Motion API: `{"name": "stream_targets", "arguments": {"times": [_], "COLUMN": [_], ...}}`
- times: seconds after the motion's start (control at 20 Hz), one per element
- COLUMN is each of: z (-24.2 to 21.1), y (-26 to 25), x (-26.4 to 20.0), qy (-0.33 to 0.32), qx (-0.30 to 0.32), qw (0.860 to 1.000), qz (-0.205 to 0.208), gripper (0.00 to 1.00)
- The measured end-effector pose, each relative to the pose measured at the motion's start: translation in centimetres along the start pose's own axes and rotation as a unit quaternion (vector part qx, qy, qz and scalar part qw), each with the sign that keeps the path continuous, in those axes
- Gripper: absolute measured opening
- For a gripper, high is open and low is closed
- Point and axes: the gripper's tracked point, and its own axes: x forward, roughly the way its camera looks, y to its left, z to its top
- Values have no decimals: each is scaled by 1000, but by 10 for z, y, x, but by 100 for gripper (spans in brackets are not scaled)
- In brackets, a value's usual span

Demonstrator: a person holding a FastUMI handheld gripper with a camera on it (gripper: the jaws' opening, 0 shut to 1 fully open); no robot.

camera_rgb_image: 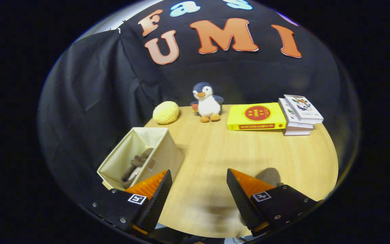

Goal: Open the storage box then place both shoes into the box .Put the left shoe in first, then the right shoe, with the right side of both shoes facing outward in a uniform manner.

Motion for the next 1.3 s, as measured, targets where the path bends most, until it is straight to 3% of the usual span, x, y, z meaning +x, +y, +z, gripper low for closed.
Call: {"name": "stream_targets", "arguments": {"times": [0.3, 0.8, 1.15, 1.3], "z": [-47, -121, -136, -134], "y": [-88, -167, -187, -194], "x": [-11, -1, 28, 40], "qy": [18, 60, 56, 53], "qx": [-12, 15, 7, -5], "qw": [998, 994, 993, 991], "qz": [-67, -93, -106, -120], "gripper": [98, 97, 85, 72]}}
